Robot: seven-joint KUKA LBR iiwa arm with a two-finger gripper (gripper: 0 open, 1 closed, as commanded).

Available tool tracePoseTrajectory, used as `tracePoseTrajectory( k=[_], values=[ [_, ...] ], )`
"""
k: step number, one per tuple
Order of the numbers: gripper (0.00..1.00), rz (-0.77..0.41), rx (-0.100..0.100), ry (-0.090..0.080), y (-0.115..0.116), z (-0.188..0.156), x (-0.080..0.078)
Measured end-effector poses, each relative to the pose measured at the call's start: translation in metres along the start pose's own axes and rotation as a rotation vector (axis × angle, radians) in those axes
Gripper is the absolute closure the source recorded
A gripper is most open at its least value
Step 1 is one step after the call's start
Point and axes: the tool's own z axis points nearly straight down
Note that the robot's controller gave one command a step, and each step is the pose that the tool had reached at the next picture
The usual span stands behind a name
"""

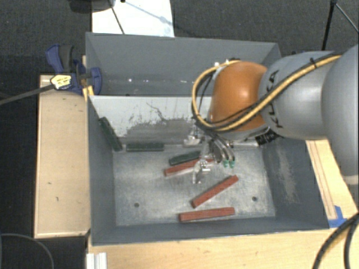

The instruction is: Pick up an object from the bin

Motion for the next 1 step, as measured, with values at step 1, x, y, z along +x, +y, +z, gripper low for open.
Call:
tracePoseTrajectory(
  k=[1],
  values=[
    [0.00,0.057,-0.001,0.001,-0.0040,0.0512,0.0018]
  ],
)
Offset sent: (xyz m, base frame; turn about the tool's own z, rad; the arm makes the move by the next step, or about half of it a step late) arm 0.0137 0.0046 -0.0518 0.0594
